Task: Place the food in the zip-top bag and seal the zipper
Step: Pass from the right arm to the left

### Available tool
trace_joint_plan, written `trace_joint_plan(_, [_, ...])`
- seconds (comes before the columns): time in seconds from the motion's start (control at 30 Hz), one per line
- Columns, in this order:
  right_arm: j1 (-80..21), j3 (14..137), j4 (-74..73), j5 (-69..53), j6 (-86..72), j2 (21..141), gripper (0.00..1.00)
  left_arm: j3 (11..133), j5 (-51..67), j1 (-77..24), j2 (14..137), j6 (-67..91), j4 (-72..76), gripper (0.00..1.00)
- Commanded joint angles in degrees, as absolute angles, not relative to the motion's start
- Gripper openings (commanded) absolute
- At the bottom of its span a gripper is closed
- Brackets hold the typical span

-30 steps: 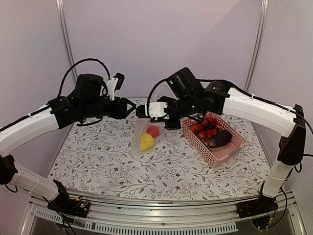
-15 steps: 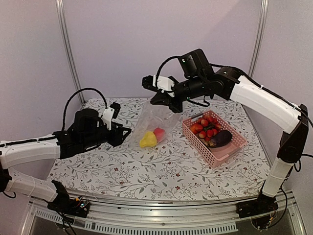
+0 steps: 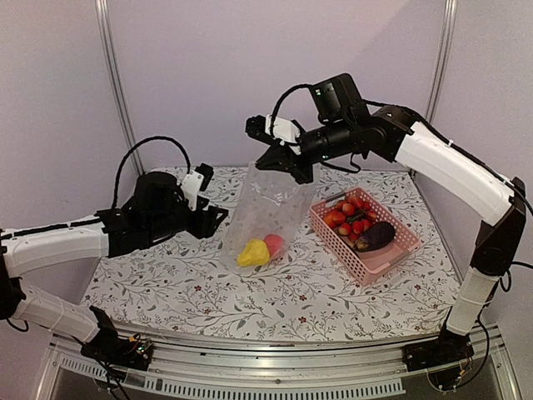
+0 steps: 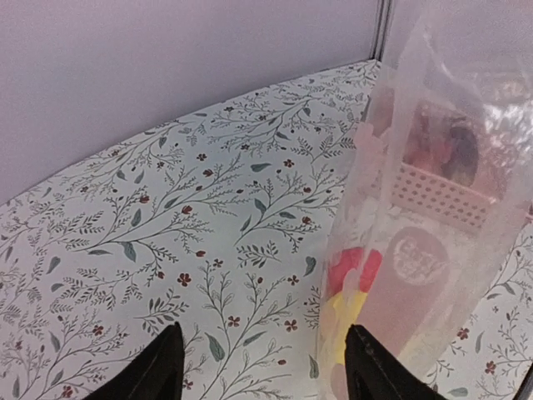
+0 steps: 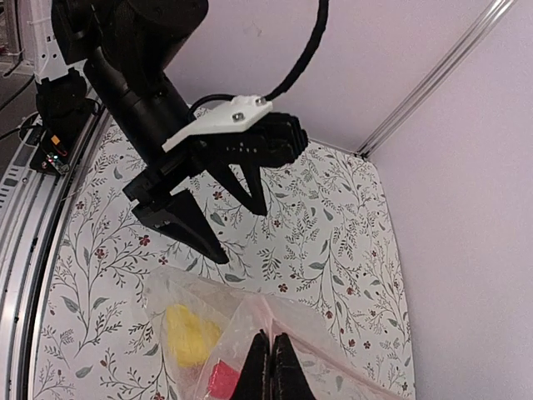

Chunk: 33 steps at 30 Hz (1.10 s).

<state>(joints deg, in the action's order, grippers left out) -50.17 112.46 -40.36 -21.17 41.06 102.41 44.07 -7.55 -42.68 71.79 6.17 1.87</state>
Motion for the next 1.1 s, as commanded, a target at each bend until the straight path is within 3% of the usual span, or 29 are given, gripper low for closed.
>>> trace_joint_plan(0.0, [-48.7, 118.3, -41.0, -19.9, 43.6, 106.4, 0.00, 52.8, -15.5, -40.3, 64.9, 8.5, -11.2, 0.70])
trace_joint_plan(0.3, [-48.3, 135.7, -37.5, -19.4, 47.6, 117.5, 0.00, 79.4, -16.7, -33.9, 72.8, 12.3, -32.6, 0.70])
trace_joint_plan(0.57, [-57.6, 123.9, -39.5, -14.0, 54.1, 115.9, 0.00, 94.3, -4.4, -31.5, 80.9, 12.4, -43.9, 0.68])
trace_joint_plan(0.83, [-61.9, 117.3, -41.5, -10.6, 55.2, 113.9, 0.01, 99.2, 13.1, -32.0, 86.8, 14.6, -50.6, 0.68])
trace_joint_plan(1.07, [-64.0, 119.0, -42.6, -8.6, 55.1, 113.3, 0.02, 104.8, 13.5, -37.7, 91.5, 11.9, -56.1, 0.68])
